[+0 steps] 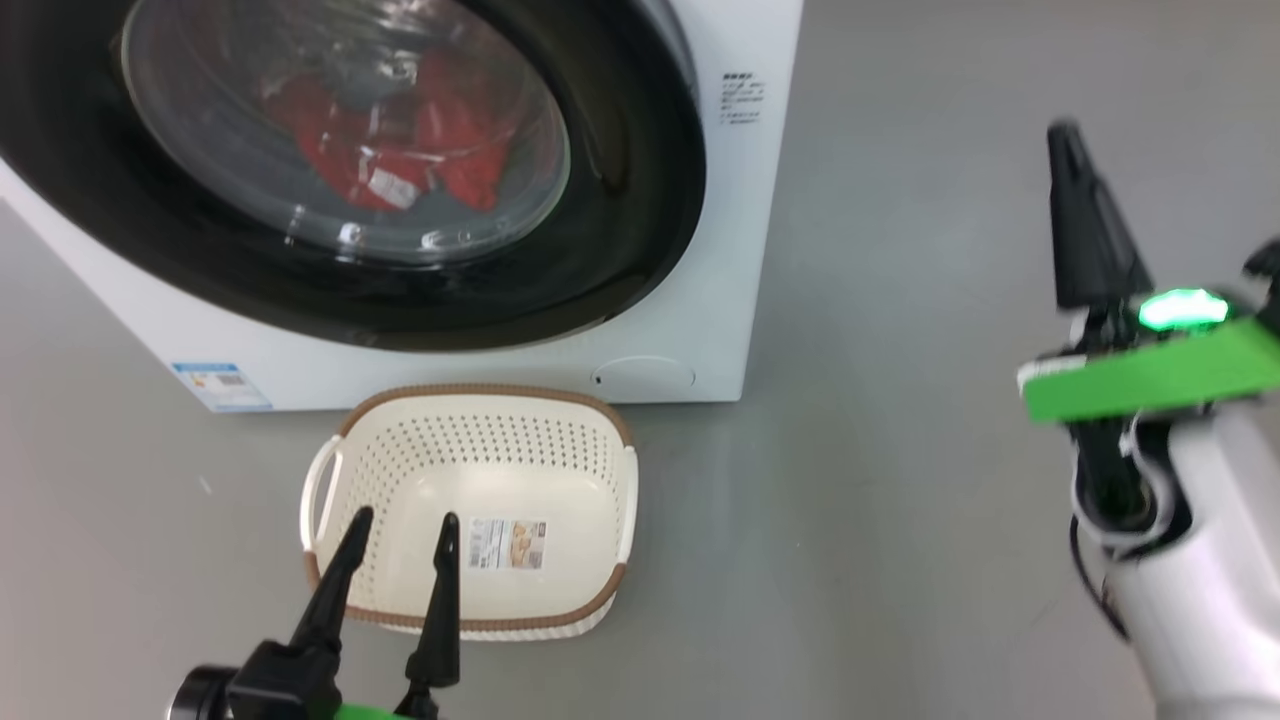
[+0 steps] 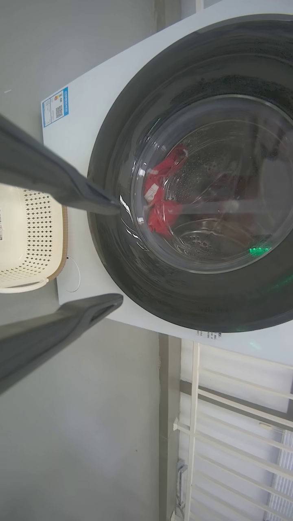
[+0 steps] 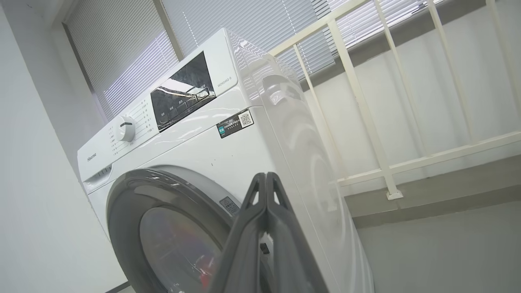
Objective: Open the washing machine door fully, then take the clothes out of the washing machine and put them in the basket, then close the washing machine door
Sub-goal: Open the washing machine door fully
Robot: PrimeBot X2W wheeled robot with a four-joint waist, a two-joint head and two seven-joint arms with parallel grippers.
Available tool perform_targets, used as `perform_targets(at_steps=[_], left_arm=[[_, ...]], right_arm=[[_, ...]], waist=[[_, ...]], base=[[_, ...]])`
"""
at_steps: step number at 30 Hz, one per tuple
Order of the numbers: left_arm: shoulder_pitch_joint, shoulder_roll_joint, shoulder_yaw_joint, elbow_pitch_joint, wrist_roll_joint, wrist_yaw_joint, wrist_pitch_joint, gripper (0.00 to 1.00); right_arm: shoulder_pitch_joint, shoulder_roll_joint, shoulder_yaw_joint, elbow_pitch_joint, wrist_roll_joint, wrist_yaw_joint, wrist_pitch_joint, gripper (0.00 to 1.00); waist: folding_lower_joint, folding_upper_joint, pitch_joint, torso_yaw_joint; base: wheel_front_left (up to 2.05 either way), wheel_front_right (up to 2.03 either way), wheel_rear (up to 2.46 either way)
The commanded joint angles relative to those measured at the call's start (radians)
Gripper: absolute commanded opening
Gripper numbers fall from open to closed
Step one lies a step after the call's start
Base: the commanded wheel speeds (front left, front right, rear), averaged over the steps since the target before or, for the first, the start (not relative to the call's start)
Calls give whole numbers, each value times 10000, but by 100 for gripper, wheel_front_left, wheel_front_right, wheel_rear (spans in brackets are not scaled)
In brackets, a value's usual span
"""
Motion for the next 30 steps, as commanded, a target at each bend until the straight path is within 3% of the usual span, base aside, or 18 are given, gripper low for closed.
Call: perform_targets(at_steps=[1,10,17,20,25,30], left_arm=[[-375,76,273,-295,-115,-71,-122,100],[-910,76,117,-339,-266,-24,-122,100],[-1235,76,49,-318,-288,-49,-122,100],[-1410,76,-36,-314,-309,-77,-122,100],[-1621,76,-125,-295,-384,-72,-122,100],[-1783,76,-194,-283,-431,-69,-122,100]], right_arm=[[-392,-89,225,-173,162,65,-61,0],[-2525,-563,848,600,1032,65,-61,0],[-4184,-1021,2196,1484,3047,65,130,0],[-5076,-1354,2821,1855,4376,65,629,0],[-5905,-1758,3579,2290,5583,65,1538,0],[-6591,-2086,4232,2612,6717,65,3205,0]], waist=[[0,0,286,241],[0,0,1011,594],[0,0,1385,715],[0,0,1629,824],[0,0,1949,947],[0,0,2252,1021]], base=[[0,0,0],[0,0,0],[0,0,0],[0,0,0],[0,0,0],[0,0,0]])
